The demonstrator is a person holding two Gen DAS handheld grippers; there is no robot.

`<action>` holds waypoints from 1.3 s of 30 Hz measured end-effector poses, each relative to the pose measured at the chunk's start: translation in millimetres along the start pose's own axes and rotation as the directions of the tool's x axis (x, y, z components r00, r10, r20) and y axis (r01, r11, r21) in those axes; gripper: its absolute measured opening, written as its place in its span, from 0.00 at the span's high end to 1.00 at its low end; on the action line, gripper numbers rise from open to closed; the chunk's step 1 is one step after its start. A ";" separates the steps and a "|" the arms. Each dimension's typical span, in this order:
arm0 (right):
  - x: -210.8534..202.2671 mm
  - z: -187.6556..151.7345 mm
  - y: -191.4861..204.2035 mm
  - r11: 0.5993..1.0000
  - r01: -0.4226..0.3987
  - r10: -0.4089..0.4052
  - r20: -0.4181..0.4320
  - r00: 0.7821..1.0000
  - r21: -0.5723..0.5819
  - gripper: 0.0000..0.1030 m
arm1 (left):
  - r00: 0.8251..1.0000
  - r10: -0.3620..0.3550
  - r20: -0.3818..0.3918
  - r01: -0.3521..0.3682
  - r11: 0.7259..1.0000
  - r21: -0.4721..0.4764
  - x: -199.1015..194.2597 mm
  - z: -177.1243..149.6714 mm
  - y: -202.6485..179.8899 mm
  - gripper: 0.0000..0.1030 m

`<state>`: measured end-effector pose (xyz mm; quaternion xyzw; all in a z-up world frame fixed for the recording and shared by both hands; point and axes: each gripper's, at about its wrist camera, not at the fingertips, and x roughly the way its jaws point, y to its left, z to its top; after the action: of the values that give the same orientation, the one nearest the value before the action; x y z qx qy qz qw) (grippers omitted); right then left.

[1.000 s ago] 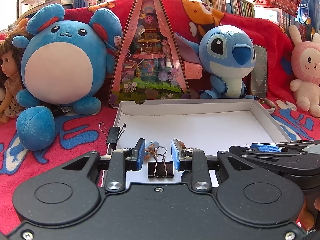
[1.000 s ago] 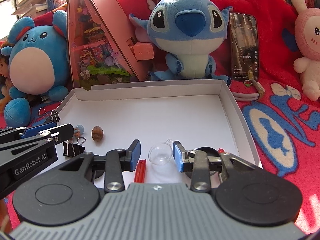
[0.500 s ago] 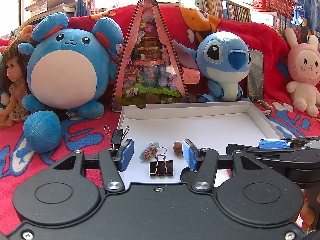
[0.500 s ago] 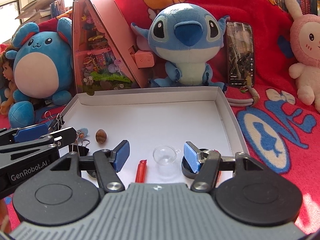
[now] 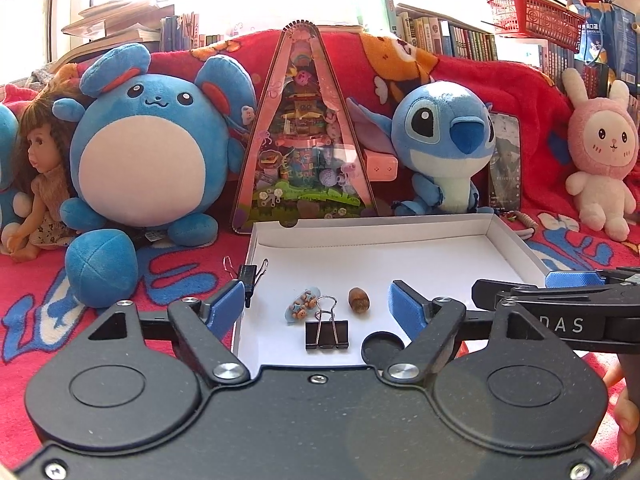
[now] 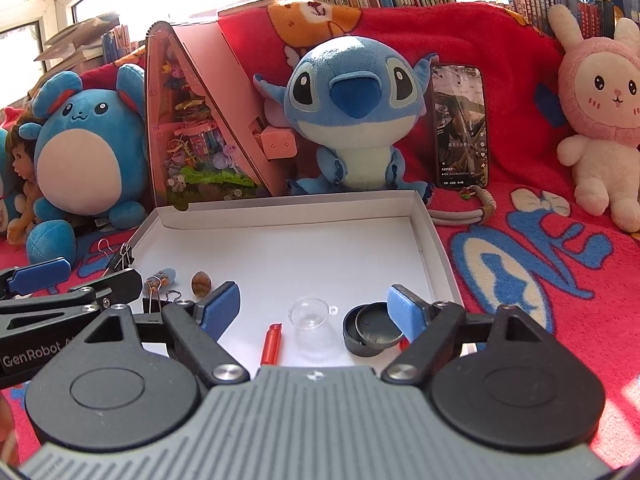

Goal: Organize rigid objects

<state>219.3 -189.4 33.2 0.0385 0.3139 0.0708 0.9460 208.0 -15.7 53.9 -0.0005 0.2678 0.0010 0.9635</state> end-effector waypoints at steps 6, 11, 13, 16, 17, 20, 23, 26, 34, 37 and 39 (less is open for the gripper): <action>-13.6 -4.0 -1.5 1.000 0.008 -0.007 0.024 1.000 -0.015 0.11 | 1.000 -0.013 0.009 0.013 1.000 0.002 -11.5 -1.8 0.0 0.21; -25.2 -8.1 -3.5 1.000 0.015 -0.014 0.041 0.999 -0.018 0.09 | 1.000 -0.022 0.022 0.022 1.000 0.008 -23.0 -5.0 1.0 0.20; -29.8 -9.4 -4.8 1.000 0.020 -0.019 0.047 0.999 -0.018 0.08 | 0.999 -0.026 0.023 0.026 1.000 0.008 -27.6 -6.7 2.1 0.19; -36.1 -11.4 -6.3 1.000 0.023 -0.022 0.054 0.998 -0.014 0.07 | 0.999 -0.037 0.021 0.037 0.999 0.002 -34.5 -9.7 4.2 0.19; -38.5 -12.4 -6.6 1.000 0.024 -0.023 0.057 0.998 -0.014 0.07 | 0.999 -0.040 0.021 0.040 0.999 0.002 -36.8 -10.9 4.7 0.19; -45.4 -15.9 -6.8 1.000 0.028 -0.027 0.065 0.998 -0.014 0.06 | 0.999 -0.047 0.022 0.046 0.999 0.003 -43.8 -15.2 5.9 0.18; -52.2 -20.2 -6.0 0.999 0.030 -0.028 0.077 0.997 -0.018 0.04 | 0.998 -0.057 0.023 0.057 0.998 0.005 -51.0 -20.7 7.2 0.18; -58.8 -26.9 -4.7 0.999 0.026 -0.024 0.086 0.996 -0.020 0.02 | 0.998 -0.064 0.020 0.064 0.998 0.002 -57.9 -27.2 9.3 0.18; -71.0 -57.3 -5.5 1.000 0.016 -0.015 0.088 0.996 -0.013 0.00 | 0.997 -0.070 0.023 0.070 0.997 0.020 -76.9 -54.4 11.6 0.16; -71.7 -68.1 -8.0 1.000 0.023 -0.022 0.082 0.996 -0.007 0.00 | 0.997 -0.070 0.016 0.070 0.997 0.034 -80.1 -66.4 10.6 0.15; -69.7 -77.2 -8.9 0.999 0.035 -0.034 0.070 0.997 -0.014 0.00 | 0.998 -0.063 0.006 0.063 0.997 0.040 -79.3 -73.2 10.0 0.15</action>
<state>118.8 -207.0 11.4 0.0283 0.2808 0.0553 0.9578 102.3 -5.9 32.1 0.0104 0.2642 -0.0348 0.9638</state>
